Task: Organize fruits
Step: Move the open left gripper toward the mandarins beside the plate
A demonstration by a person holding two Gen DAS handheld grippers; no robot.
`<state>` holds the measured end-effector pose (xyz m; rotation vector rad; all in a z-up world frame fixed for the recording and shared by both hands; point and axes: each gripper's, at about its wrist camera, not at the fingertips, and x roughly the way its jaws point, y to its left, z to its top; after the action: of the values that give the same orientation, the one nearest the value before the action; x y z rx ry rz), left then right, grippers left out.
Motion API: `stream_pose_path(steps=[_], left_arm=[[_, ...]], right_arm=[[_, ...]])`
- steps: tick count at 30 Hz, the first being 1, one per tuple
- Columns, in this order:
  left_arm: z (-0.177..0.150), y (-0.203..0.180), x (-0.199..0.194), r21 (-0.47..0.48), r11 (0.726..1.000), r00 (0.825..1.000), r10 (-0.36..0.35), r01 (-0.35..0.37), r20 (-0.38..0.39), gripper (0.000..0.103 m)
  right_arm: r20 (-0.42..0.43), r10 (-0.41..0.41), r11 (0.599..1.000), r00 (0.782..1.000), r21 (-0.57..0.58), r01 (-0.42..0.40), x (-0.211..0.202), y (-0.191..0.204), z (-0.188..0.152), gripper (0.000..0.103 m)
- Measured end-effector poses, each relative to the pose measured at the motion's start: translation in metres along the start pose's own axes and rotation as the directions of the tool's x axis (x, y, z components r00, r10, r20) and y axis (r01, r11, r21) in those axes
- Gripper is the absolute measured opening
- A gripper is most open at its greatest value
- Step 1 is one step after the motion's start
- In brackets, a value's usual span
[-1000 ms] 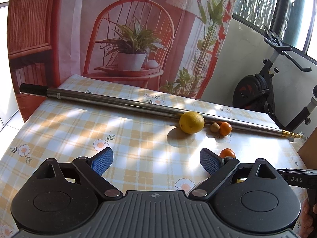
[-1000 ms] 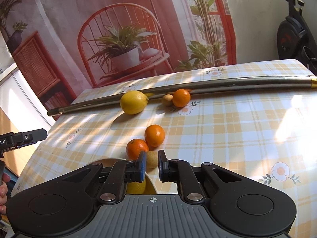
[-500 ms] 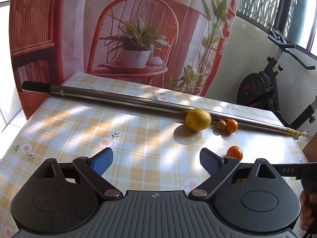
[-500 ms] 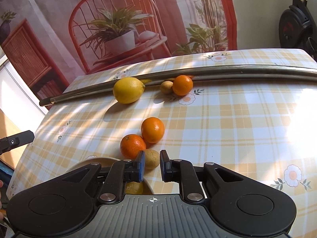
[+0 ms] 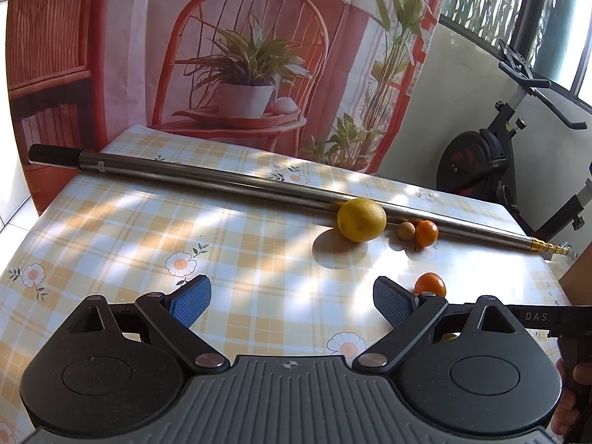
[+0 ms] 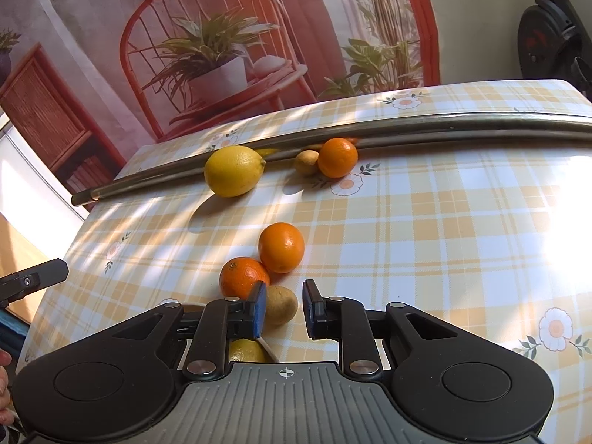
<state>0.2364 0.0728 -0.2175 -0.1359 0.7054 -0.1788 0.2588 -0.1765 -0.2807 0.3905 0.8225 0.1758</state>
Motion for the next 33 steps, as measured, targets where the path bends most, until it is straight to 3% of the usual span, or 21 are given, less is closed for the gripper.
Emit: stream_pose_path(steps=[9,16,21,25,28,33], left_arm=[[0.013,-0.027,0.006,0.047,0.996,0.997,-0.073,0.072,0.019,0.096],[0.007,-0.053,0.045,0.043,0.974,0.968,-0.217,0.224,-0.128,0.093],[0.003,-0.067,0.07,0.033,0.972,0.954,-0.222,0.233,-0.2,0.082],[0.001,-0.07,0.089,-0.015,0.959,0.924,-0.276,0.282,-0.266,0.069],[-0.002,-0.078,0.099,-0.001,0.963,0.92,-0.259,0.271,-0.293,0.061],[-0.006,-0.093,0.11,0.064,0.971,0.927,-0.199,0.23,-0.318,0.057]], right_arm=[[0.035,-0.008,1.0,0.999,0.03,0.007,-0.012,-0.008,0.006,0.021],[0.088,-0.014,0.999,0.996,0.052,0.009,-0.028,-0.014,0.012,0.023],[0.113,-0.041,0.999,0.993,0.036,0.037,-0.04,-0.019,0.002,0.027],[0.108,-0.051,0.996,0.993,0.072,0.044,-0.044,-0.033,-0.005,0.027],[0.115,-0.052,0.994,0.992,0.098,0.041,-0.047,-0.042,-0.008,0.027],[0.133,-0.025,0.991,0.991,0.13,0.008,-0.046,-0.05,-0.014,0.027]])
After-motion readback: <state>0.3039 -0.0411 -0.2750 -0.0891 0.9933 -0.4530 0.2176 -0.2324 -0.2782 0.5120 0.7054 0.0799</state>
